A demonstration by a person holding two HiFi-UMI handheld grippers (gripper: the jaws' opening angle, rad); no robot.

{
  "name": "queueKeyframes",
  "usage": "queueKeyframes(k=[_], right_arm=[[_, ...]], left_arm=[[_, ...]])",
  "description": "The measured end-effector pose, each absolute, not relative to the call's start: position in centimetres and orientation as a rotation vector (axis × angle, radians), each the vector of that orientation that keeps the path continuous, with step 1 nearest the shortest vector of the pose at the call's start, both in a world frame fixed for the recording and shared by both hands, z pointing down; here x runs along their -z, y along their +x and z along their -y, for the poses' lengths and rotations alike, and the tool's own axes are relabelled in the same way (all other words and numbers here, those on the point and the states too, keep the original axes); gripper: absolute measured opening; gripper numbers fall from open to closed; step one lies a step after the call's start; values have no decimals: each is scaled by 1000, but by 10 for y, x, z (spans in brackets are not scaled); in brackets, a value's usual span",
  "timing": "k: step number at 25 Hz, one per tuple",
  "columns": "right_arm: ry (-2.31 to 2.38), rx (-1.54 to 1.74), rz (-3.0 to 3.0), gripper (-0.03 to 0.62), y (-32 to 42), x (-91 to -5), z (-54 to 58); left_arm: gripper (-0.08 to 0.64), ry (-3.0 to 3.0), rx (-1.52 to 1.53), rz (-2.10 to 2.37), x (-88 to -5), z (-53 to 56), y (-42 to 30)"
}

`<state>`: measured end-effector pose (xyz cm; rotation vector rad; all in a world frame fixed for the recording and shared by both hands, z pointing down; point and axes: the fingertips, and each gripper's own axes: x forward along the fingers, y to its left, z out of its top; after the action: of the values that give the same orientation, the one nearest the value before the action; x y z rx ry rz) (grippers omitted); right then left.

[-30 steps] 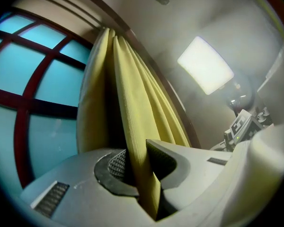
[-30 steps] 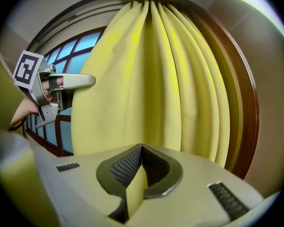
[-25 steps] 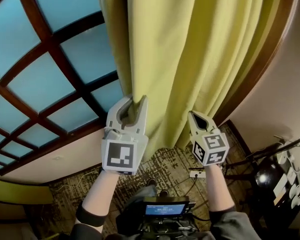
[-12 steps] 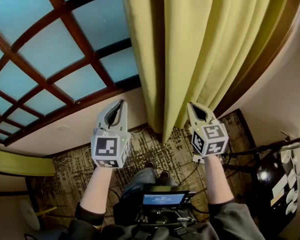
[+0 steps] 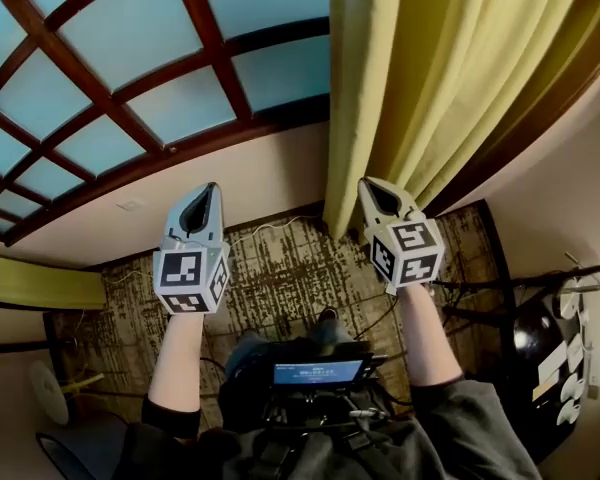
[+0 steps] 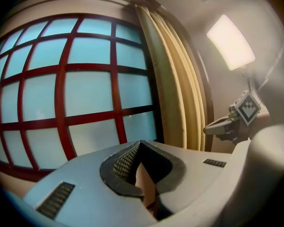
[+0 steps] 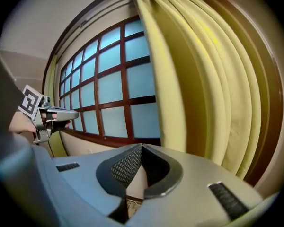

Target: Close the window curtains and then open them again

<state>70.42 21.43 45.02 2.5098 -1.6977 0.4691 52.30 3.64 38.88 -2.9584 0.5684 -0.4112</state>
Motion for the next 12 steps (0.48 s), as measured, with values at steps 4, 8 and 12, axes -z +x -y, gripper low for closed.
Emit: queueKeyframes(k=[4, 8, 12], right_arm=[[2478, -482, 1733, 14, 663, -457, -178], [2447, -497, 1751, 14, 614, -463, -144], [2431, -515, 1748, 14, 564, -471, -112]], left_arm=[[0, -2967, 440, -604, -398, -8, 474], [0, -2963, 453, -667, -407, 29, 414], [0, -2963, 483, -719, -420, 65, 353]])
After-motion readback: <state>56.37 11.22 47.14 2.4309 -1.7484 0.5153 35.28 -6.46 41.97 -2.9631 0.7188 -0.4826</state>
